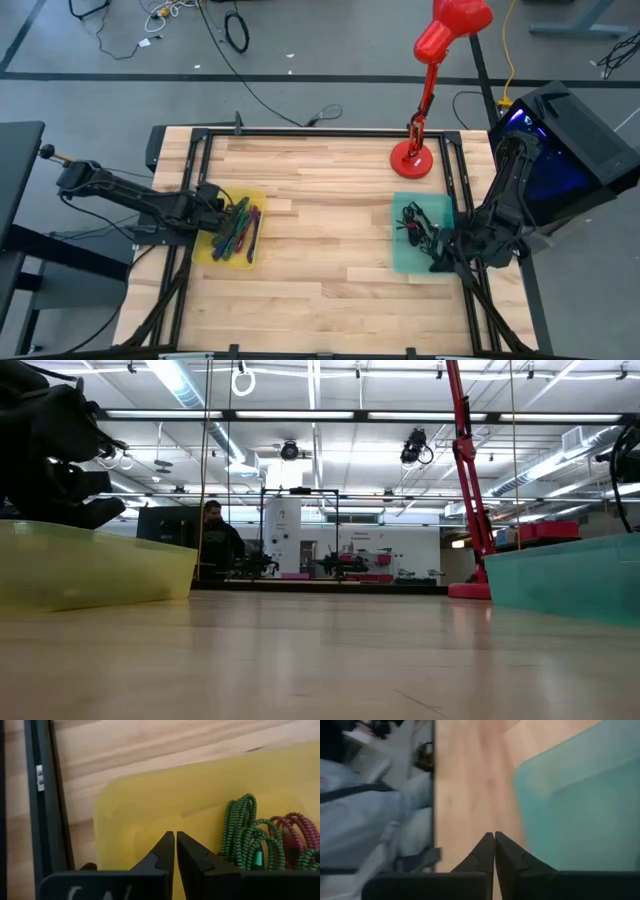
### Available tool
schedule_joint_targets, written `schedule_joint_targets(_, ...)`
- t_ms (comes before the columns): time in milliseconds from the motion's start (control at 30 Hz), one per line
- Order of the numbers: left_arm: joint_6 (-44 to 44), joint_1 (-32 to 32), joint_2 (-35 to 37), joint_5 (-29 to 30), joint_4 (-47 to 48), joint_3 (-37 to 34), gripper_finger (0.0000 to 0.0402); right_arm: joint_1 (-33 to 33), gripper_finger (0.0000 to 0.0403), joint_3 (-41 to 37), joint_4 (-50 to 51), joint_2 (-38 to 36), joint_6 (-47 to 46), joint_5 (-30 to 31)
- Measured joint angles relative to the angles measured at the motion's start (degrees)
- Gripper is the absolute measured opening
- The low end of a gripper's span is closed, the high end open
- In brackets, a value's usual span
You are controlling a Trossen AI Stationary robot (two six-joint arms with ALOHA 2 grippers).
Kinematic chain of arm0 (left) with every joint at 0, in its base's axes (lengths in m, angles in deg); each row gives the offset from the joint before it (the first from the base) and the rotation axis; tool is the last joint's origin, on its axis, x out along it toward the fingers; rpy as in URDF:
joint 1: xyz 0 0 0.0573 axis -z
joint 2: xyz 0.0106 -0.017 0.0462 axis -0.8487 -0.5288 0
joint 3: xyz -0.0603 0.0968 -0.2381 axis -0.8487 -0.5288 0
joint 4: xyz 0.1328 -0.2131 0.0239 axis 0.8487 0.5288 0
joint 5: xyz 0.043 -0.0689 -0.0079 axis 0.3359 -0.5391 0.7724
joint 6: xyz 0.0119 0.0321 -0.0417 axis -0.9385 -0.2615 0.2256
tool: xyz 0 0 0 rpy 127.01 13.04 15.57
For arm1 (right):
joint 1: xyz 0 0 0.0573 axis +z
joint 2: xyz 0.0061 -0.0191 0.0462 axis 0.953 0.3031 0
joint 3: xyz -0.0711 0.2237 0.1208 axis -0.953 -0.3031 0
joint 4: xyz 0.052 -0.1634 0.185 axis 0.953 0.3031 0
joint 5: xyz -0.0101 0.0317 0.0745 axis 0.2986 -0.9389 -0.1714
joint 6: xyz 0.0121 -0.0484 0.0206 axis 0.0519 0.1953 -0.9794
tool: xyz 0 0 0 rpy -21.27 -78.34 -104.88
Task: Pick & Place USB Port
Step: Return to Home Position
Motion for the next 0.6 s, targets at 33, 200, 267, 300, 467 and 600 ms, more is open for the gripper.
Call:
schedule_joint_targets(33,-0.1,0.0,0.5,-0.1,0.0,0.0,0.0026,0.0,0.0016,-1.2,-2.9,-0.2,0.0,-0.6)
schedule_joint_targets(200,0.1,-0.1,6.0,-0.5,0.1,0.0,0.0026,0.0,0.0016,-12.6,-30.0,-0.4,0.0,-1.2)
schedule_joint_targets(267,0.1,-0.2,8.5,-0.5,0.2,0.0,0.0026,-0.1,0.0016,-16.5,-38.9,-0.4,0.0,-2.5)
schedule_joint_targets(300,0.1,-0.5,9.9,-0.6,0.1,0.0,0.0026,-0.1,0.0016,-17.3,-39.6,-0.4,-0.1,-3.0)
schedule_joint_targets(467,0.1,-3.7,16.4,-1.0,0.1,-0.1,0.0026,-0.2,0.0016,-17.2,-36.6,0.1,-0.2,-3.6)
schedule_joint_targets(600,0.1,-6.6,20.7,-1.0,0.0,-0.1,0.0026,-0.2,0.0016,-17.2,-37.0,0.0,-0.2,-3.6)
